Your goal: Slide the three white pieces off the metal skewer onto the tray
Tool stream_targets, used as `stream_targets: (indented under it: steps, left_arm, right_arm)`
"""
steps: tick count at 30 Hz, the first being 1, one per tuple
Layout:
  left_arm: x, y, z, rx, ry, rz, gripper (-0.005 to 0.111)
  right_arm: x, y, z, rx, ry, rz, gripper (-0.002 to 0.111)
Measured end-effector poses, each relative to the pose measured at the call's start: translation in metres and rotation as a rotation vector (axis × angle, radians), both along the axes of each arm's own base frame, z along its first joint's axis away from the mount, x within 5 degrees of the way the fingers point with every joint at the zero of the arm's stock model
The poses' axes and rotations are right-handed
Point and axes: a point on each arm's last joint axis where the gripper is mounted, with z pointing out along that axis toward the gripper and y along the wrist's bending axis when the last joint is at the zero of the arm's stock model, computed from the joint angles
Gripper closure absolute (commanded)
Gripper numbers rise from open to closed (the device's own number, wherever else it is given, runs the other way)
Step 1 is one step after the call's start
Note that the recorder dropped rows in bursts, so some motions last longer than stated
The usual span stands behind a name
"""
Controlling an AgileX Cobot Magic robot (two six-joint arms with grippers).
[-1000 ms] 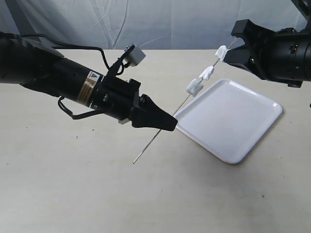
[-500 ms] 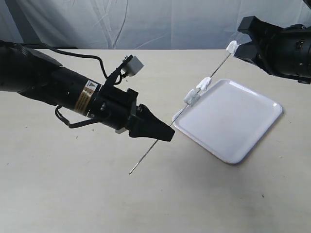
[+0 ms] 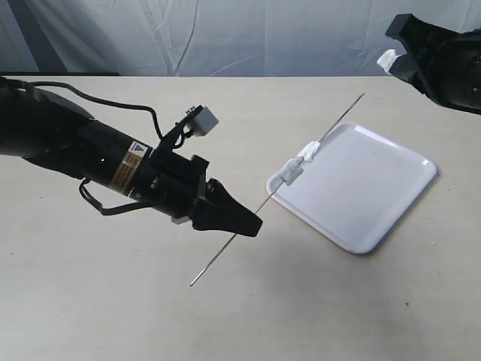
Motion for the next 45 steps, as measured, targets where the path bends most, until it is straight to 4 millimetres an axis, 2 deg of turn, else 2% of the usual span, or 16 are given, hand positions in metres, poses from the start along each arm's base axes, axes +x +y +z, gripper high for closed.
stream_targets:
  steps: [6, 14, 22, 27, 31, 34, 36, 40, 42, 45]
  left_arm:
    - [0.003, 0.002, 0.004, 0.026, -0.06, 0.037, 0.107]
    - [0.005, 0.004, 0.016, 0.037, -0.125, 0.077, 0.107]
    - [0.009, 0.006, 0.014, 0.071, -0.152, 0.118, 0.107]
    - [0.015, 0.008, 0.011, 0.112, -0.174, 0.172, 0.107]
    - [0.016, 0.009, 0.01, 0.124, -0.174, 0.194, 0.107]
    - [0.018, 0.009, 0.009, 0.134, -0.183, 0.207, 0.107]
    - [0.018, 0.01, 0.009, 0.14, -0.184, 0.213, 0.107]
    - [0.018, 0.008, 0.001, 0.142, -0.145, 0.198, 0.107]
    - [0.019, 0.008, -0.004, 0.149, -0.13, 0.198, 0.107]
    - [0.02, 0.004, 0.0, 0.121, -0.127, 0.197, 0.107]
  right_arm:
    - [-0.001, -0.001, -0.009, -0.036, 0.019, 0.01, 0.109]
    - [0.006, 0.003, -0.056, -0.067, 0.19, 0.037, 0.109]
    - [0.017, 0.006, -0.096, -0.098, 0.331, 0.035, 0.109]
    - [0.021, 0.006, -0.116, -0.116, 0.395, 0.028, 0.093]
    - [0.023, 0.005, -0.132, -0.126, 0.447, 0.009, 0.076]
    - [0.023, 0.009, -0.13, -0.096, 0.455, 0.037, 0.075]
    - [0.024, 0.016, -0.114, -0.044, 0.423, 0.102, 0.075]
    - [0.015, 0.028, -0.062, 0.039, 0.281, 0.256, 0.075]
    - [0.009, 0.029, -0.048, 0.052, 0.239, 0.288, 0.075]
    - [0.004, 0.033, -0.044, 0.077, 0.243, 0.344, 0.075]
